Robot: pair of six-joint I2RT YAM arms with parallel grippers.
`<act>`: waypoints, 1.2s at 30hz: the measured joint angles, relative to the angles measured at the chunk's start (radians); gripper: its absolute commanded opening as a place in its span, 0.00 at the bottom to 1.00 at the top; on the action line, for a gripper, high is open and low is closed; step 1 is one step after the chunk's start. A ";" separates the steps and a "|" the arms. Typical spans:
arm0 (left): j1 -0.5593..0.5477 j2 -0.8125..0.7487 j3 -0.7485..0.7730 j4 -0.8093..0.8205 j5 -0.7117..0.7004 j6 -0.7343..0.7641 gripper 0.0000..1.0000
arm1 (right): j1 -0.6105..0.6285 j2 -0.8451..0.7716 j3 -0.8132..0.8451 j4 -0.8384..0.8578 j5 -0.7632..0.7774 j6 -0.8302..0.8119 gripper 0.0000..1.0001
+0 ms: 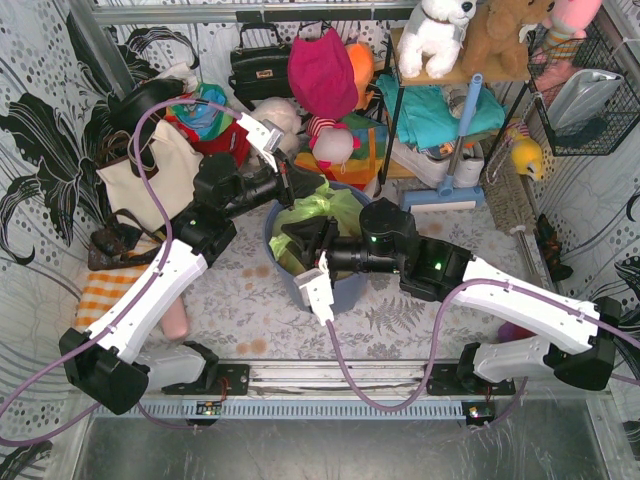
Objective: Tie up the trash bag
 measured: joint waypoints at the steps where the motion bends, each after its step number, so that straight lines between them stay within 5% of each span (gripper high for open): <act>1: 0.000 0.000 0.000 0.000 0.000 0.000 0.00 | 0.002 0.002 0.000 0.001 0.007 -0.003 0.33; 13: 0.000 -0.013 0.000 0.000 0.000 0.004 0.00 | 0.026 0.033 -0.007 0.108 0.126 -0.059 0.10; 25: 0.000 -0.019 0.000 0.000 0.000 0.003 0.00 | 0.069 0.086 -0.034 0.252 0.274 -0.134 0.31; 33: 0.000 -0.023 0.000 0.000 0.000 0.004 0.00 | 0.098 0.113 -0.080 0.359 0.366 -0.212 0.03; 36: 0.000 -0.024 0.000 0.000 0.000 0.003 0.00 | 0.111 0.125 -0.105 0.414 0.383 -0.240 0.00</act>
